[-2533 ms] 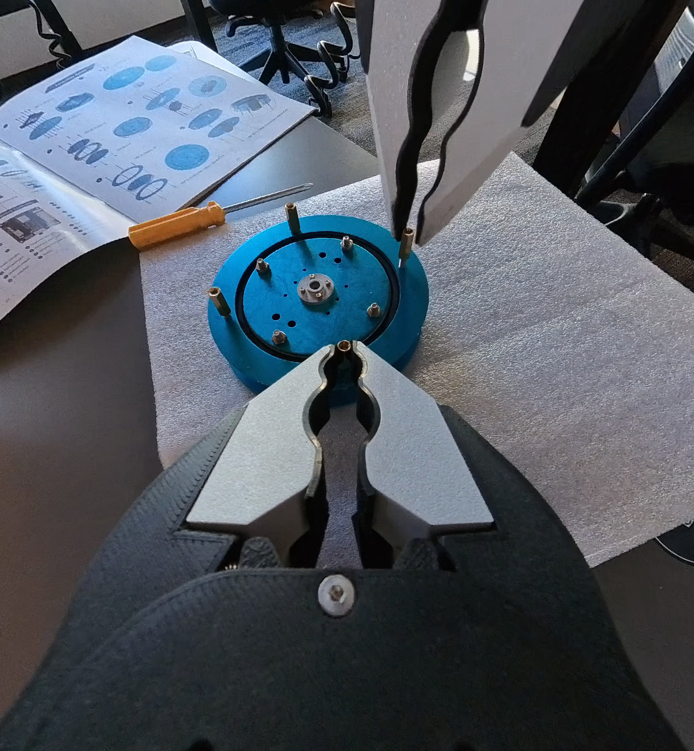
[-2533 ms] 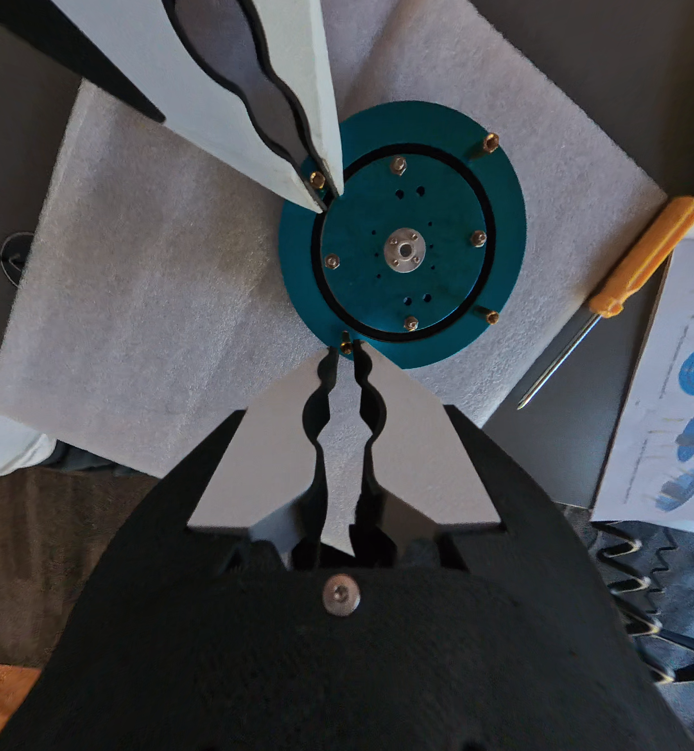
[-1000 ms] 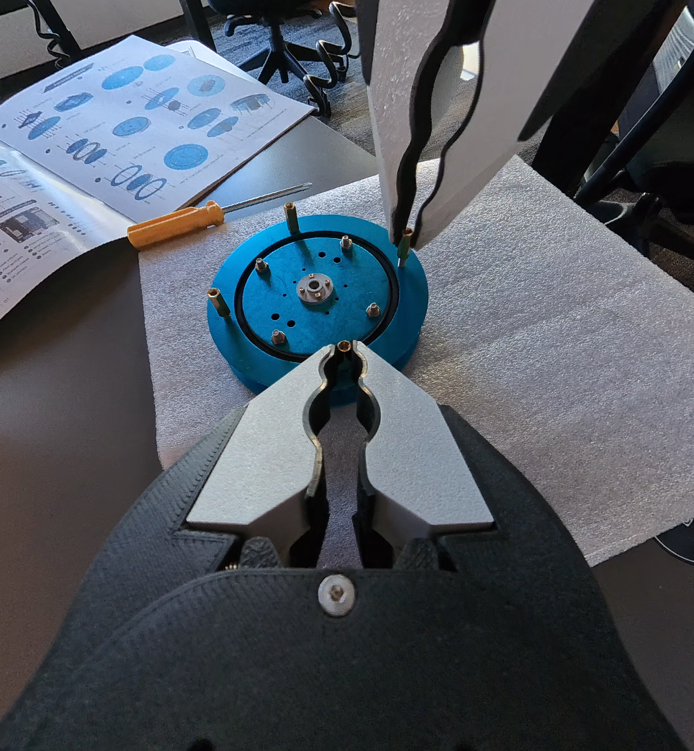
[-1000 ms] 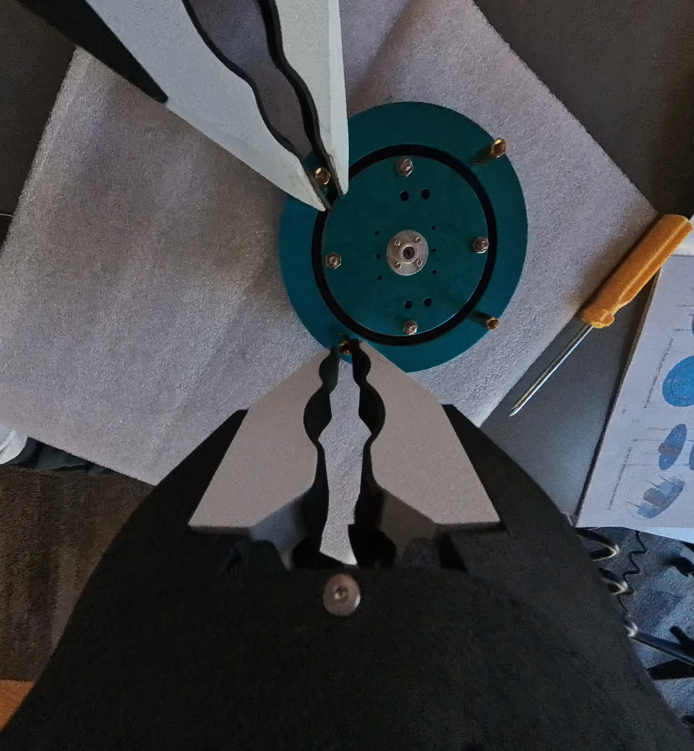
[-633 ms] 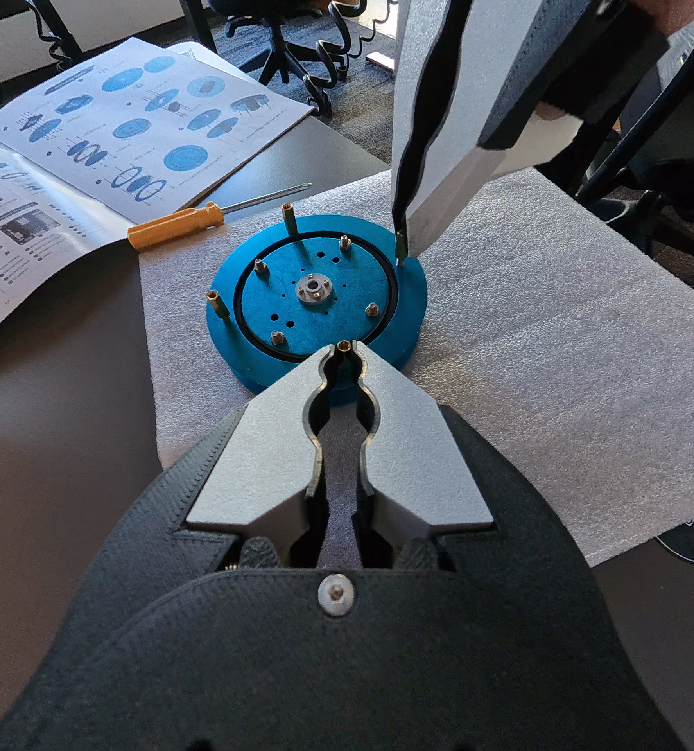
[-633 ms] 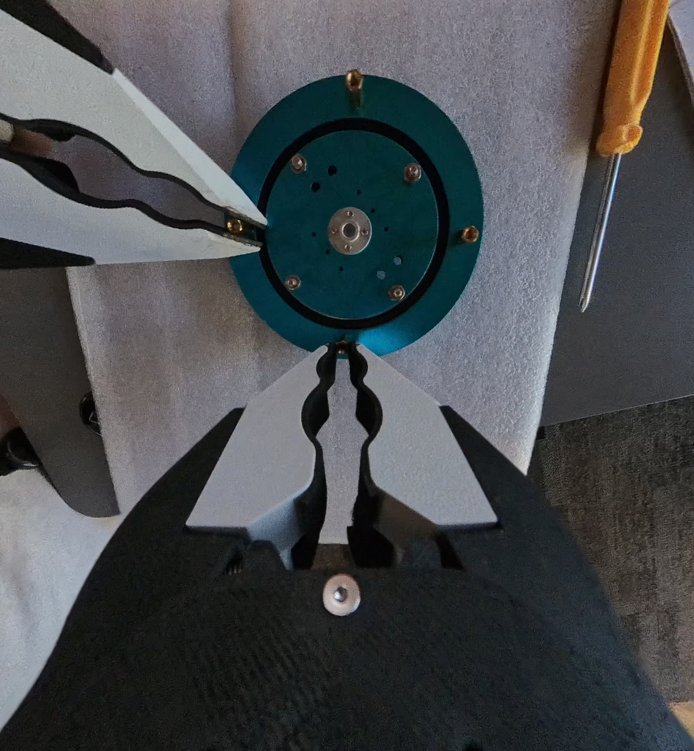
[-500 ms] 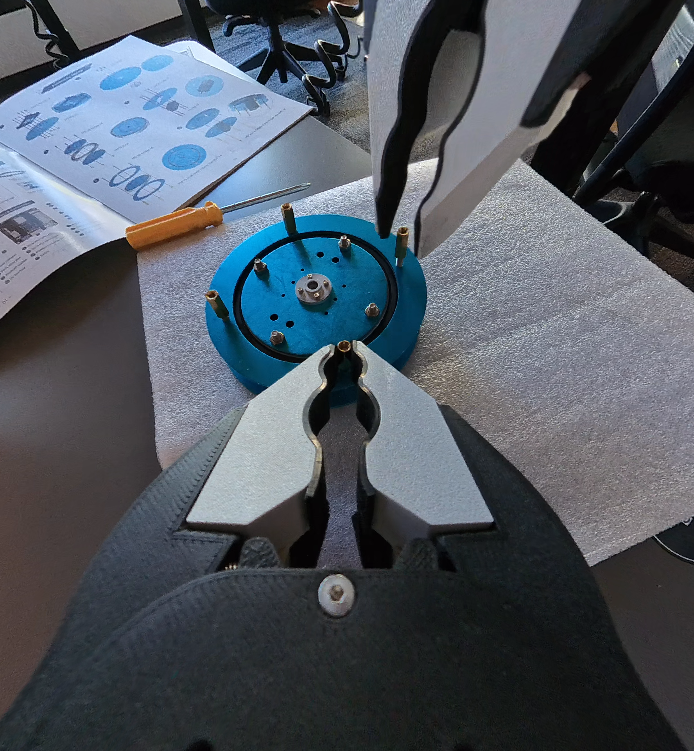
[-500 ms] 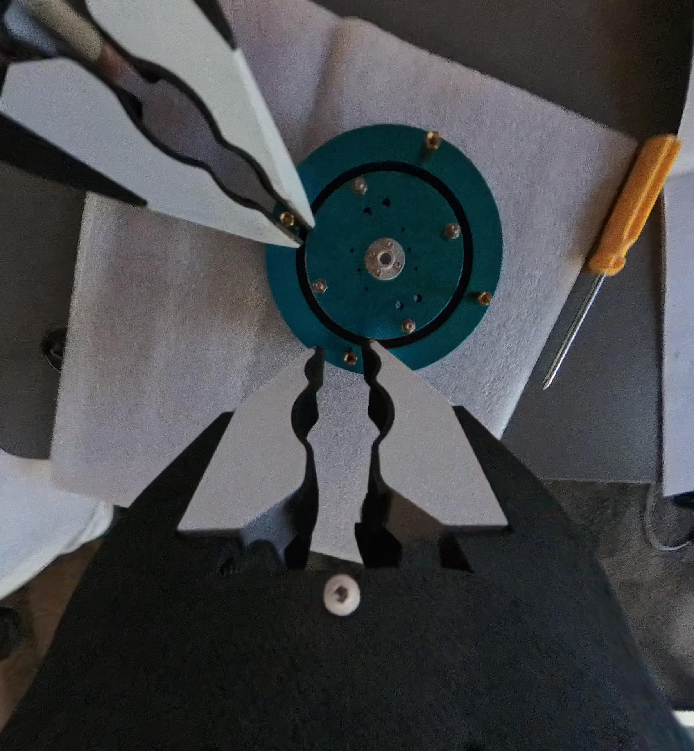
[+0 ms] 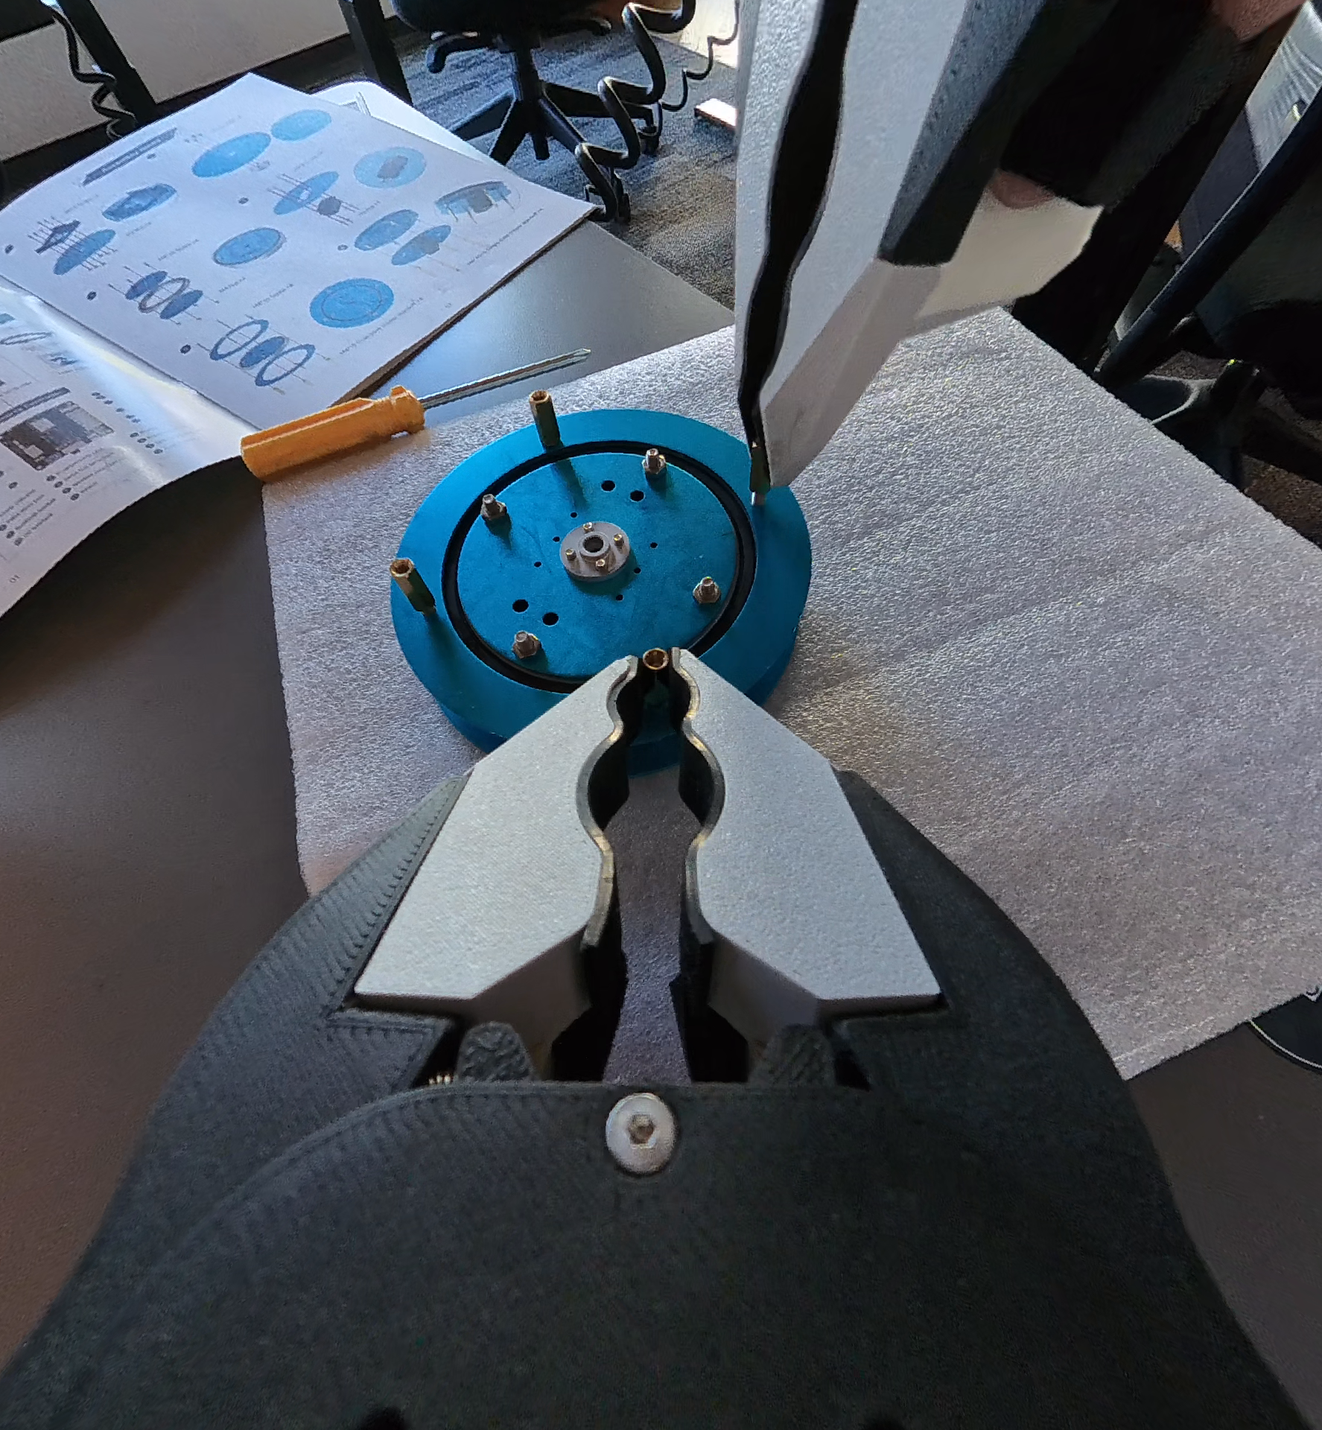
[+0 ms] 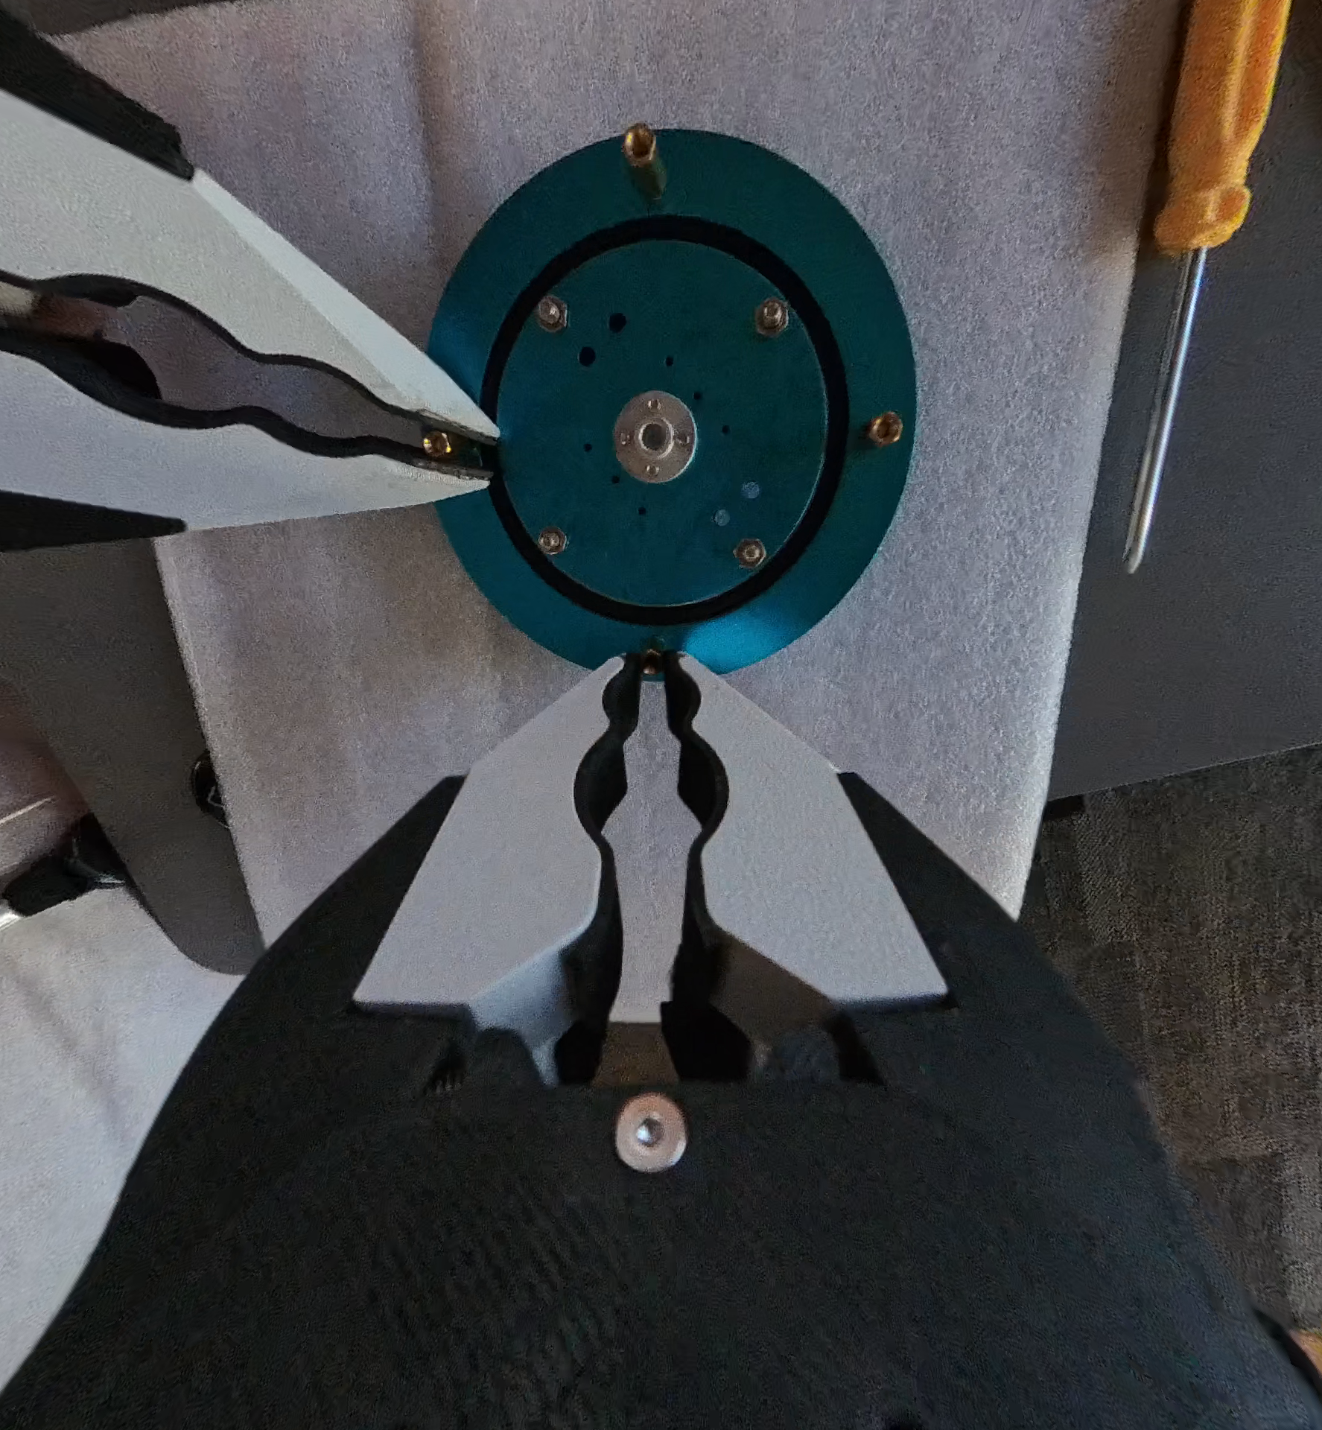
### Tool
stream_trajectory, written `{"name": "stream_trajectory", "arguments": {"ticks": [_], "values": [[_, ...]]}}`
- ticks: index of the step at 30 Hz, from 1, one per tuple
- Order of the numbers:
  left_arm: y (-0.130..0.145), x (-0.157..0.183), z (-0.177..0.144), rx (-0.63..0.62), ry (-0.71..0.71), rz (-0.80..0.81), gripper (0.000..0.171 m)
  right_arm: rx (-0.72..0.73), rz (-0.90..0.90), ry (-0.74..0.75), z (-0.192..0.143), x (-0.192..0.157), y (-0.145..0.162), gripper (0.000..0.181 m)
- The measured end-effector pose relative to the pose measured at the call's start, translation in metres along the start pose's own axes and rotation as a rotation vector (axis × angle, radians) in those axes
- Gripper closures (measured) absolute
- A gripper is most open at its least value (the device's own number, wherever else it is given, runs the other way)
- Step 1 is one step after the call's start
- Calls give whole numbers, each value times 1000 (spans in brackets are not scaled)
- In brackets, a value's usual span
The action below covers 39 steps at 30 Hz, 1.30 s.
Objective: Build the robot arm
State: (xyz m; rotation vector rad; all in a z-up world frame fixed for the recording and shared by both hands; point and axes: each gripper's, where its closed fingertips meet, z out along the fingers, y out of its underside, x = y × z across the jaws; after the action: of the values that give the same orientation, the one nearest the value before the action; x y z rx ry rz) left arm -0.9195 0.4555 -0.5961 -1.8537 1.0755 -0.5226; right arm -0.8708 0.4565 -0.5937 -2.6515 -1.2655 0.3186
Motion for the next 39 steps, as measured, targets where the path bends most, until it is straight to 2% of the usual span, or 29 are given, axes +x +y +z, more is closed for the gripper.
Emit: {"name": "stream_trajectory", "arguments": {"ticks": [1,3,4,7,9,10,14,16,19,21,23,25,27,29,32,34,36,39], "values": [[0,0,0,0,2,-2,168,8,-41,8,0,0,0,175],[0,0,0,0,5,-5,168,21,-152,-9,1,-4,-2,153],[0,0,0,0,6,-6,168,21,-221,-32,1,-8,-2,153],[0,0,0,0,7,-8,168,27,-375,15,-1,-5,-2,172],[0,0,0,0,5,-7,168,22,-420,37,0,-3,-2,176],[0,0,0,0,3,-6,168,17,-391,44,0,-2,-2,175],[0,0,0,0,-3,2,168,56,-66,-20,2,-1,-4,176],[0,0,0,0,-3,-1,168,97,-88,-46,0,-2,-4,175],[0,0,-1,3,8,-24,168,232,-116,-44,-10,3,-8,153],[0,3,-4,9,41,-57,158,356,-115,-83,-22,3,-9,147],[1,0,-12,19,55,-91,151,470,-81,-105,-30,6,-5,147],[2,-10,-25,34,36,-109,151,555,-46,-139,-29,6,0,147],[-1,-24,-36,53,18,-130,153,586,-21,-158,-19,1,3,145],[-7,-38,-39,50,9,-152,153,610,26,-124,-10,3,2,134],[-6,-61,-28,-33,-46,-148,145,657,74,-73,-4,7,-1,117],[-11,-71,-18,-40,-64,-148,143,667,74,-17,1,10,-1,110],[-14,-71,-8,-44,-19,-188,143,644,58,16,10,10,1,109],[-19,-69,3,-57,44,-225,141,636,44,-21,19,6,0,124]]}}
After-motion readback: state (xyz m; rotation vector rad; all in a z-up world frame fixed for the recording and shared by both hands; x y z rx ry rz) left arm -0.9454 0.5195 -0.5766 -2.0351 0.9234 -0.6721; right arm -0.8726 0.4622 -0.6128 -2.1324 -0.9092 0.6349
